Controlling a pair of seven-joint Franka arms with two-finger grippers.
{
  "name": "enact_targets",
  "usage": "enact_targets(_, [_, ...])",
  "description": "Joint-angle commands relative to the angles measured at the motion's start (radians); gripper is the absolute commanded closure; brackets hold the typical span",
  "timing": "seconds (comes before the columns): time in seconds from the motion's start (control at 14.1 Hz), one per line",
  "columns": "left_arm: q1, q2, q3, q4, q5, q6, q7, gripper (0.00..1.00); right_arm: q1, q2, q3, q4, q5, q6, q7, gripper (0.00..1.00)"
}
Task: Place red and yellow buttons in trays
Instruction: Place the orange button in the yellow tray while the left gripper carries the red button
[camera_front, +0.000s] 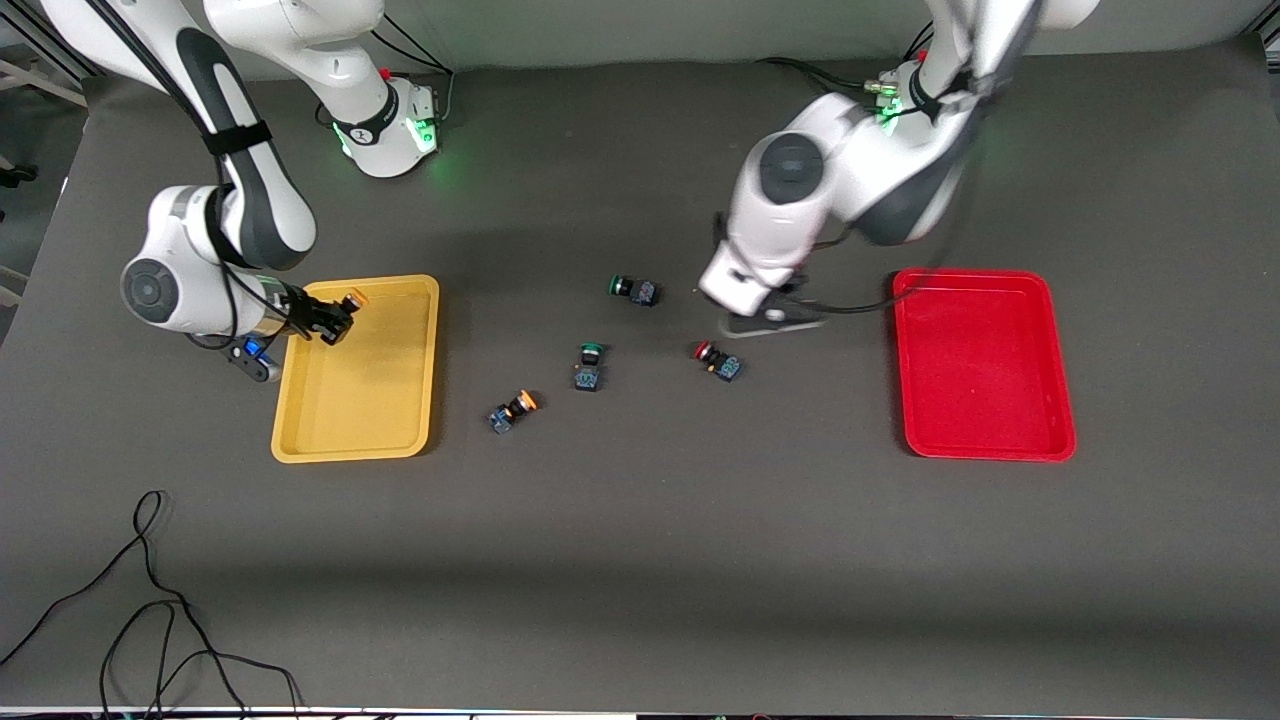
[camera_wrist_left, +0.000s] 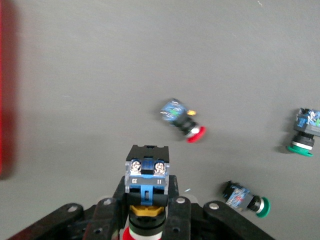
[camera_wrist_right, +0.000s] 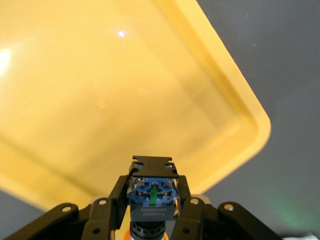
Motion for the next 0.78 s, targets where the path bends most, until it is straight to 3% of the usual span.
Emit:
enact_targets(0.0, [0.188,-0.097,0.000,-0.041,-0.067,-0.142,0.184,0.98,0.013,0.062,0.004,-0.018,0.018,0.107,-0.017,0.88])
enact_targets(0.07, [0.254,-0.104,0.000,-0.044,-0.067,-0.179,0.234,0.98,0.011,0.072,0.004,-0.020,0.019,0.117,-0.017,0.83])
enact_targets(0.14, [0.299,-0.105,0.000,-0.056,-0.055,-0.184,0.274,0.98,0.011,0.072,0.004,-0.020,0.019,0.118,-0.017,0.58])
enact_targets(0.21, [0.340,-0.103,0.001,-0.082,-0.045,-0.167,0.314,0.98,0.011,0.072,0.004,-0.020,0.019,0.116,-0.017,0.23])
enact_targets(0.28, [0.378,-0.095,0.001,-0.107,-0.006,-0.135,0.371,0.98,0.011,0.067,0.004,-0.020,0.019,0.110,-0.015,0.01])
enact_targets(0.5, [0.443,-0.060,0.001,-0.263,0.020,0.128,0.495,0.98,0.014,-0.003,0.007,0.010,0.019,0.032,-0.001,0.00])
enact_targets(0.71, [0.477,0.067,0.003,-0.299,0.119,0.307,0.526,0.98,0.025,-0.023,0.044,0.157,0.019,-0.083,0.047,0.00])
